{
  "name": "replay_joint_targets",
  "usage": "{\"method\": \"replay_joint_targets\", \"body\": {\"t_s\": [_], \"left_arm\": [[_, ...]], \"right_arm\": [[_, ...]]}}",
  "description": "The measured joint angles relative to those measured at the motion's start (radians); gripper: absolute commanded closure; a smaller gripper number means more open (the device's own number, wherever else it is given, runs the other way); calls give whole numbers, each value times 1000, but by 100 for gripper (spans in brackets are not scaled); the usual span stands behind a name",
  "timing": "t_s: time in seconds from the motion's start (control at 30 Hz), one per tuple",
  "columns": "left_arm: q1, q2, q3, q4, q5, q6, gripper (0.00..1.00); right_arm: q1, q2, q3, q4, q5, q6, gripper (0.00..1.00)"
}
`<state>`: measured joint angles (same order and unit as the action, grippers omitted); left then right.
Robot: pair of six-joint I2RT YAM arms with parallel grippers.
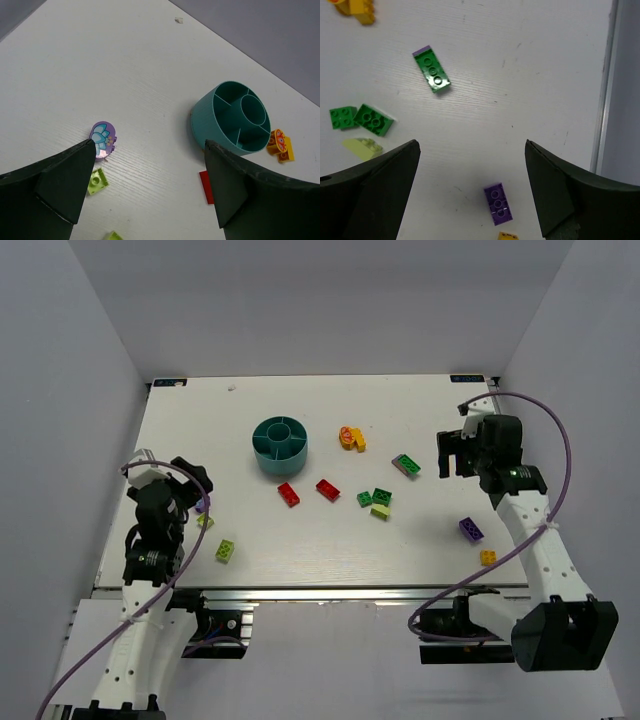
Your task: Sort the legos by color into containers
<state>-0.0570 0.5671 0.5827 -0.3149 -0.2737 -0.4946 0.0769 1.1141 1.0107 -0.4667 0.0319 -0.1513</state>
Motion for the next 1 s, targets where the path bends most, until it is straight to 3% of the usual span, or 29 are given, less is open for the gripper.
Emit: {"method": "replay_joint_targets", "body": {"t_s": [0.2, 0.23, 0.3, 0.33, 0.37, 0.4, 0.43, 0.5, 0.53, 0.57, 0.63, 0.67, 0.7, 0.73, 0.8, 1.0], "left_arm": [[0, -33, 0, -33, 2, -12, 3], [0, -38, 0, -39, 1, -16, 8], [0, -48, 0, -51, 1, -30, 29], [0, -54, 0, -56, 1, -37, 44], [0, -58, 0, -62, 0, -48, 76], [0, -61, 0, -71, -2, -60, 86], [0, -63, 0, -81, -7, -66, 95], [0, -62, 0, -105, -11, -87, 100], [0, -59, 0, -118, -13, -97, 100], [-1, -52, 0, -132, -15, -109, 86], [-1, -25, 3, -163, -18, -137, 65], [-1, -6, 5, -178, -19, -145, 54], [-1, 10, 8, -188, -19, -158, 37], [-1, 45, 15, -210, -18, -167, 30], [-1, 98, 26, -234, -13, -196, 8], [-1, 223, 56, -284, 2, -253, 3]], "right_arm": [[-1, -177, -82, -11, -277, -213, 10], [0, -208, -93, -11, -350, -276, 10], [3, -250, -113, -28, -462, -384, 10], [4, -261, -121, -42, -518, -439, 10], [4, -264, -125, -64, -568, -489, 11], [4, -263, -125, -87, -612, -529, 11], [5, -251, -125, -102, -656, -554, 16], [6, -212, -122, -129, -727, -589, 51], [13, -182, -121, -139, -750, -582, 66], [21, -150, -117, -142, -760, -566, 83], [40, -71, -109, -138, -760, -518, 72], [51, -35, -103, -137, -756, -493, 39], [62, -4, -98, -137, -747, -465, 22], [74, 20, -93, -132, -737, -449, 12], [113, 68, -70, -130, -710, -423, 11], [187, 164, 27, -116, -697, -398, 11]]}}
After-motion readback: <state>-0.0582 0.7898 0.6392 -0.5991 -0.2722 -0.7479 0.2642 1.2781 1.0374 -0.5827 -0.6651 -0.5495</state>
